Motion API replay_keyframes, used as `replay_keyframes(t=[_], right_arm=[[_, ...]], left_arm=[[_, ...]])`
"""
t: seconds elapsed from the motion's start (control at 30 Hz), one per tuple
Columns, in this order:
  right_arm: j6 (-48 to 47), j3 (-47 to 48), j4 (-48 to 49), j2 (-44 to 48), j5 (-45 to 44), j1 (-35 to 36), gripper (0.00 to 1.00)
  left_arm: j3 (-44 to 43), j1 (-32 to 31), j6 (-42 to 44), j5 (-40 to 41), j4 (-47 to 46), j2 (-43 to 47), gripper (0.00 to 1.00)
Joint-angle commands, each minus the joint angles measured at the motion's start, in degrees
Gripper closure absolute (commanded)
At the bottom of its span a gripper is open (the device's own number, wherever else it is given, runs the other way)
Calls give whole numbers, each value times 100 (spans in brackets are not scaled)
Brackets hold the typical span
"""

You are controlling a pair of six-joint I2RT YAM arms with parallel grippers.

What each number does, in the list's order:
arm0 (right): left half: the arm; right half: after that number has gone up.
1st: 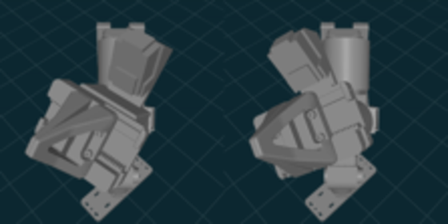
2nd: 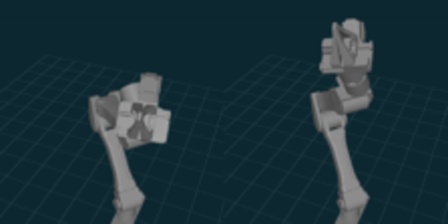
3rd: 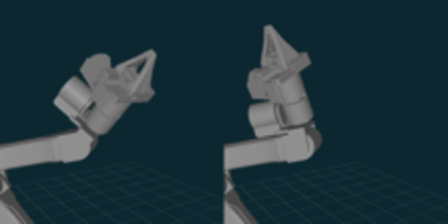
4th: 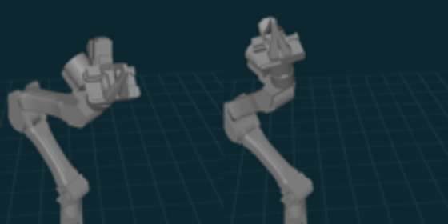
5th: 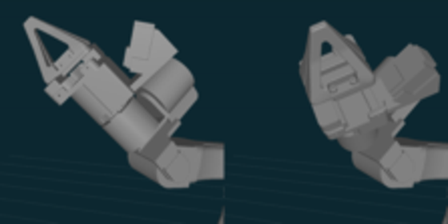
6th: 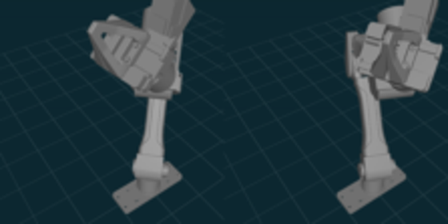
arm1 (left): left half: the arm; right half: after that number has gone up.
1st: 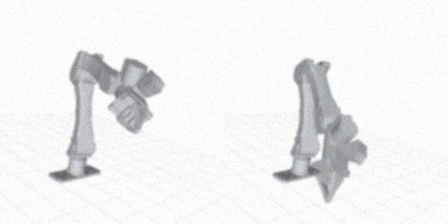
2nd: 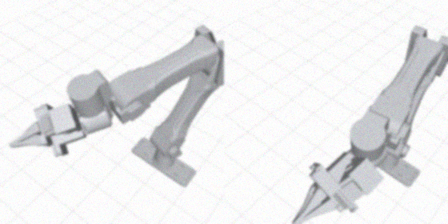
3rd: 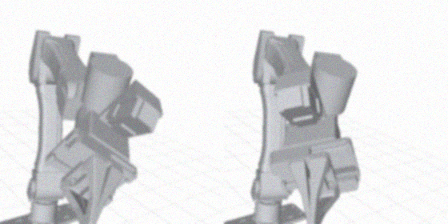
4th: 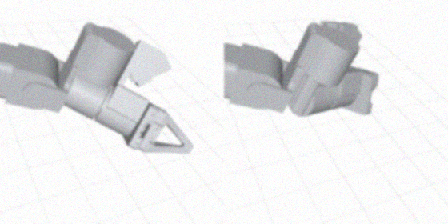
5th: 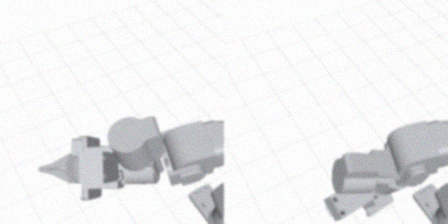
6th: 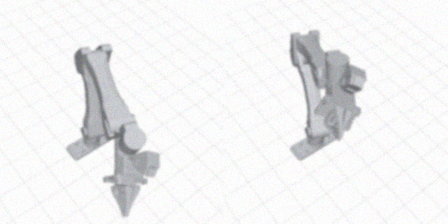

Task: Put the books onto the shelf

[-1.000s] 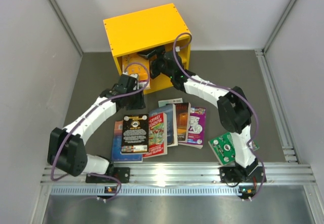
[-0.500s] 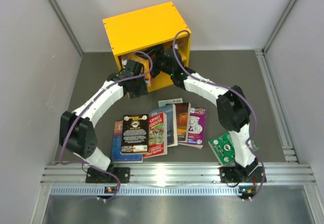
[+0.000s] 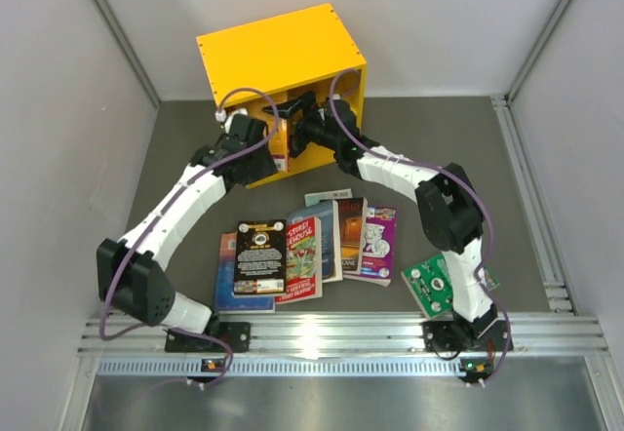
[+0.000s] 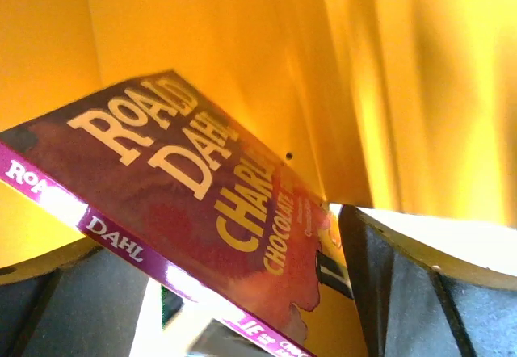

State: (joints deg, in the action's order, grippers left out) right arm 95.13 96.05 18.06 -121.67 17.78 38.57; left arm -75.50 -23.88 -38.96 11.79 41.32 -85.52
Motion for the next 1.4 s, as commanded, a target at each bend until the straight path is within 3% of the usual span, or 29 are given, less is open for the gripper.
replay_keyframes(t=[0.0, 0.17, 0.33, 0.47, 0.6, 0.7, 0.83, 1.07, 1.37], right_arm=[[1022, -349, 821, 345, 393, 81, 9], [1569, -306, 1278, 223, 279, 46, 9], [1675, 168, 1015, 12, 226, -86, 9], [1631, 353, 866, -59, 270, -191, 9], [1561, 230, 778, -41, 349, -297, 9], [1500, 195, 699, -41, 427, -323, 10], [1403, 177, 567, -15, 533, -341, 10], [1315, -25, 452, 134, 630, -367, 10], [1306, -78, 470, 187, 823, -385, 10]], left_arm=[[-263, 59, -366, 790, -1398, 878, 51], [-534, -20, -358, 720, -1390, 1116, 51], [-746, -275, 178, 658, -1232, 1423, 51], [-475, -293, 371, 693, -1065, 2089, 52], [-167, -302, 792, 150, -1143, 2600, 62], [342, -293, 802, -343, -1161, 2759, 63], [896, -302, 758, -957, -1328, 2506, 68], [924, -319, 907, -1618, -1732, 1802, 74], [617, -346, 803, -951, -2127, 704, 72]])
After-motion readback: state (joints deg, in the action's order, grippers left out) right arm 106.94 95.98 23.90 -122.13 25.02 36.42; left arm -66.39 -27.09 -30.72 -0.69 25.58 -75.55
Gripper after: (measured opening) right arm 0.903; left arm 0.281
